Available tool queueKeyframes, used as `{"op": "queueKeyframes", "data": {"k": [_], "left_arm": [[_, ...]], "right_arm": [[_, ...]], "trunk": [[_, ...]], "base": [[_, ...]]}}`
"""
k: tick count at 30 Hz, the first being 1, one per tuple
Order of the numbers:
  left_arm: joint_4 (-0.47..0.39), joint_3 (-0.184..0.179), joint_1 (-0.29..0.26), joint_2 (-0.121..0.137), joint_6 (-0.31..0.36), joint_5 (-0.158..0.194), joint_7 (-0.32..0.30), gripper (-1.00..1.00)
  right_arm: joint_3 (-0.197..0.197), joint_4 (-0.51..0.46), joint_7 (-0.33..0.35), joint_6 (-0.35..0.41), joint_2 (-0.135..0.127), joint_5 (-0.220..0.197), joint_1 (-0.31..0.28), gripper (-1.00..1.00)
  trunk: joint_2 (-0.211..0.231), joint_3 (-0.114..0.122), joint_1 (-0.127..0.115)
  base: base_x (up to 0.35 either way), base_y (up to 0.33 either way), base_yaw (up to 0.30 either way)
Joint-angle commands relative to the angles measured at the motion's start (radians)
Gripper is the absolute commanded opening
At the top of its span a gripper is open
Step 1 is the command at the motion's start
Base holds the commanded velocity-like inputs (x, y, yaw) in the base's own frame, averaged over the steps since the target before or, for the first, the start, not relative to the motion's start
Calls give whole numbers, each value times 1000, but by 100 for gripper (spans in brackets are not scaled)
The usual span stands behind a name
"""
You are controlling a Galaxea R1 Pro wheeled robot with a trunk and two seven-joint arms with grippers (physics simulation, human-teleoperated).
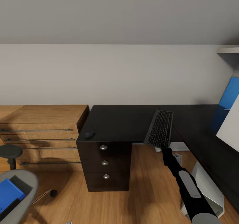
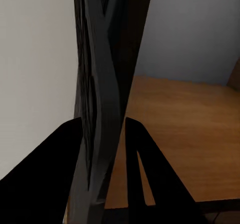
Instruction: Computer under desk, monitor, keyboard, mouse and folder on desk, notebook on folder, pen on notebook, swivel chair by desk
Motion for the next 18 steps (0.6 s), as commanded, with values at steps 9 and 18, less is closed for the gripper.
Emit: {"op": "queueKeyframes", "data": {"k": [9,18], "left_arm": [[-2,-1,1,-1,5,5,3,100],[-2,-1,0,-1,5,5,3,100]], "right_arm": [[-1,-1,6,6,1,-8,0,-100],[88,-21,16,6,-13,21,0,-100]], "trunk": [[63,27,-35],[126,56,-69]], "base": [[0,0,0],[0,0,0]]}}
